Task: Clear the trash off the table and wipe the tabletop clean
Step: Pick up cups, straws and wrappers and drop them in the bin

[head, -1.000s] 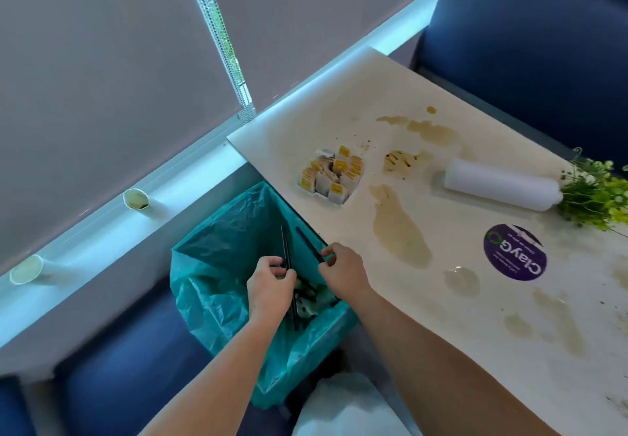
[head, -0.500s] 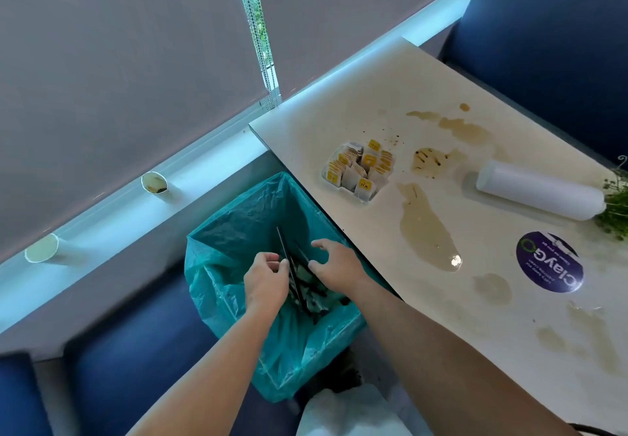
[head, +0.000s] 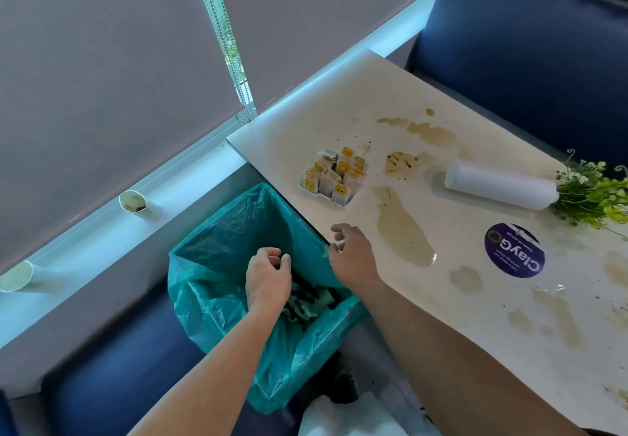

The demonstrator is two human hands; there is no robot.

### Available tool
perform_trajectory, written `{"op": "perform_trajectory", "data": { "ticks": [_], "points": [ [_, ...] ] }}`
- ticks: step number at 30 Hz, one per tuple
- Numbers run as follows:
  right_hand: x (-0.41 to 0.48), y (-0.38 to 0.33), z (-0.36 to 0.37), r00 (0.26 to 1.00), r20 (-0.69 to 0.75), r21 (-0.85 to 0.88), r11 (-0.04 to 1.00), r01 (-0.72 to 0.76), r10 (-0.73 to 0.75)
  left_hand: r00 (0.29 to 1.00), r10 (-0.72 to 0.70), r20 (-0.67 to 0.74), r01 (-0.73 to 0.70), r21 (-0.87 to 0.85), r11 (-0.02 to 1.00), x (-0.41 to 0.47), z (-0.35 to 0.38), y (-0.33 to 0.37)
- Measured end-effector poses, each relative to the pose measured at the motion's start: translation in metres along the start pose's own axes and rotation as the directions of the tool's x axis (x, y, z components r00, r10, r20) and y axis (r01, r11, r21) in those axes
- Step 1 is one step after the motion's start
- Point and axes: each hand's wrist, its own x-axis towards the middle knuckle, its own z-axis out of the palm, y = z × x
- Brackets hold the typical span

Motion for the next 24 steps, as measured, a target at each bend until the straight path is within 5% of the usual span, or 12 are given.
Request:
{"op": "perform_trajectory", "data": {
  "ticks": [10,24],
  "points": [
    [-0.009,0.026,-0.092,0.962,-0.268,-0.002,0.999,-0.051,0.049,0.974,0.19,0.121,-0.192,0.008,0.981,-0.019,0.043,0.081],
    [-0.085,0.133,-0.222,0.838,-0.496,0.077,0.973,-0.219,0.228,0.825,0.445,0.348,-0.483,0.026,0.875,-0.124,0.147,0.163]
  ]
}}
